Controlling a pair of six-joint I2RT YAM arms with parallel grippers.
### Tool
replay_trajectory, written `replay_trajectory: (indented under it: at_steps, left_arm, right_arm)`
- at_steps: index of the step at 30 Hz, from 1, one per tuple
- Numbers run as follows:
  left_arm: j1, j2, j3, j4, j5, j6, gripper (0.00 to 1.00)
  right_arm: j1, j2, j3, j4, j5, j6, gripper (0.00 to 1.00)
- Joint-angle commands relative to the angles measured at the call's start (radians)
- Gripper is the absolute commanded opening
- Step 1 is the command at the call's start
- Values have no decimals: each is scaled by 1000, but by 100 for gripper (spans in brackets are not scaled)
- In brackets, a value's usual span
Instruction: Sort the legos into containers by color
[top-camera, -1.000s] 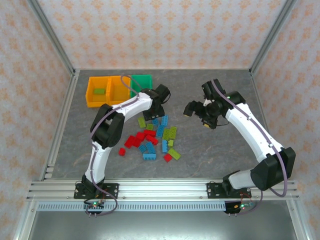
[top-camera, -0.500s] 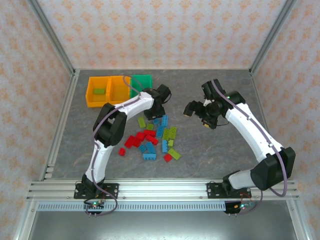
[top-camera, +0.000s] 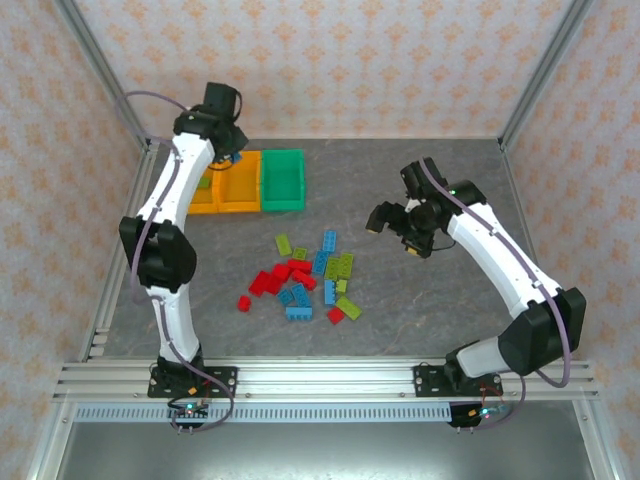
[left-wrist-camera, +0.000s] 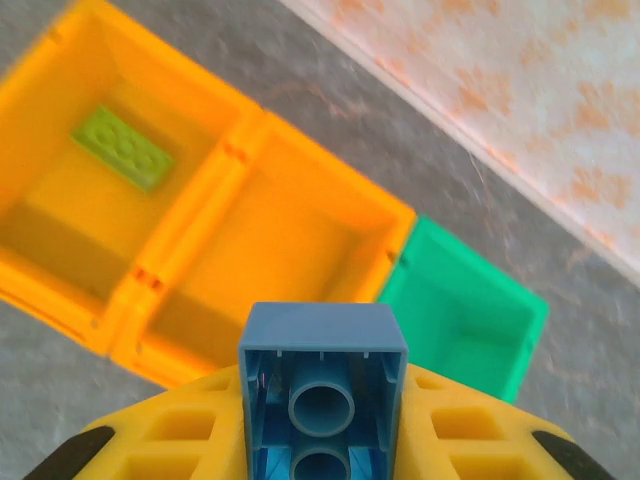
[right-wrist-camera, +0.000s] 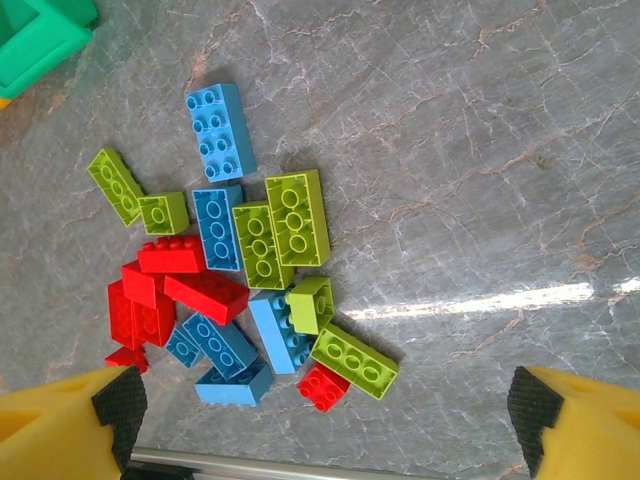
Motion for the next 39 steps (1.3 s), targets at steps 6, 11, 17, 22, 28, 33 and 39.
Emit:
replay_trajectory:
  at_steps: [6, 11, 17, 22, 28, 33, 39]
  left_arm:
    - [44, 322, 315, -149, 37, 57, 35]
    - [46, 347, 342, -142, 59, 51, 46]
    - [49, 286, 341, -150, 81, 97, 54]
    - [44, 79, 244, -131, 116, 158, 54]
    - [22, -359, -124, -70, 116, 283, 54]
    - [3, -690, -431, -80, 105, 411, 57]
    - [-9, -930, -678, -138, 238, 562, 66]
  right_arm:
    - [2, -2, 42, -47, 50, 11, 95]
    - [2, -5, 43, -50, 70, 27, 95]
    - [2, 16, 57, -32, 63, 41, 95]
    - [19, 53, 89, -9, 71, 14, 94]
    - [171, 154, 196, -10, 139, -95, 89]
    - [346, 260, 244, -18, 160, -167, 87]
    - [514, 301, 140, 74, 270, -329, 68]
